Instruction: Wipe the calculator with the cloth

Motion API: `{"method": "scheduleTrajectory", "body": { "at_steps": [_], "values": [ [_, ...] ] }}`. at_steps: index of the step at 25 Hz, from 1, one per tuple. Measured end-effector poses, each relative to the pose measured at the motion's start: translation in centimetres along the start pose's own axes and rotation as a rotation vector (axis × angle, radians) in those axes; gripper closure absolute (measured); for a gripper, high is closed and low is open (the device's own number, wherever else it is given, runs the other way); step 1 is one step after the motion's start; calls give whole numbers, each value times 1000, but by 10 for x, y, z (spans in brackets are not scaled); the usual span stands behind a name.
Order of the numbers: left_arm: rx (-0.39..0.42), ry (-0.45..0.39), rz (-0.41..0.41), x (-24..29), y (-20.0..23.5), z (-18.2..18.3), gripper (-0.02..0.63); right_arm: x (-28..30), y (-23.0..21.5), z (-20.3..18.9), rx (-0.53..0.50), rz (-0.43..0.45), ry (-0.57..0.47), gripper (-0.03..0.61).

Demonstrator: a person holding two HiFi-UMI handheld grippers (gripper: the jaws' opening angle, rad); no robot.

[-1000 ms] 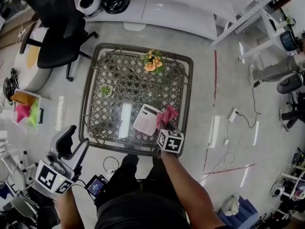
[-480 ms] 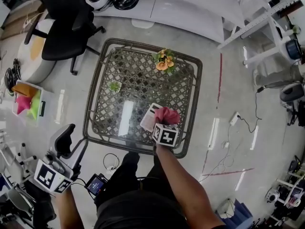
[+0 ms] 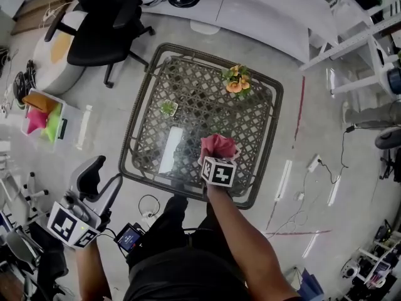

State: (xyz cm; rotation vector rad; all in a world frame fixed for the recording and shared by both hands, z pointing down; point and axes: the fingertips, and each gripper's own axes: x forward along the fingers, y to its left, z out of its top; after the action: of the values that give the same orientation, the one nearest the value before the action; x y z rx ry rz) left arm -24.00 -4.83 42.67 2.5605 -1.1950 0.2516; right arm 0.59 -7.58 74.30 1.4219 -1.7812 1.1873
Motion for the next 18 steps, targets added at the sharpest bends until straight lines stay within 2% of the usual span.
{"method": "scheduleTrajectory", "body": {
  "at_steps": [4, 10, 18],
  "values": [
    [-14, -12, 5, -2, 1, 2, 379, -3, 18, 1, -273, 15, 20, 508],
    [-15, -16, 1, 3, -1, 4, 379, -8, 20, -13, -602, -4, 22, 508],
    [-4, -10, -31, 19, -15, 8, 379, -19, -8, -37, -853, -57, 54, 509]
  ]
}}
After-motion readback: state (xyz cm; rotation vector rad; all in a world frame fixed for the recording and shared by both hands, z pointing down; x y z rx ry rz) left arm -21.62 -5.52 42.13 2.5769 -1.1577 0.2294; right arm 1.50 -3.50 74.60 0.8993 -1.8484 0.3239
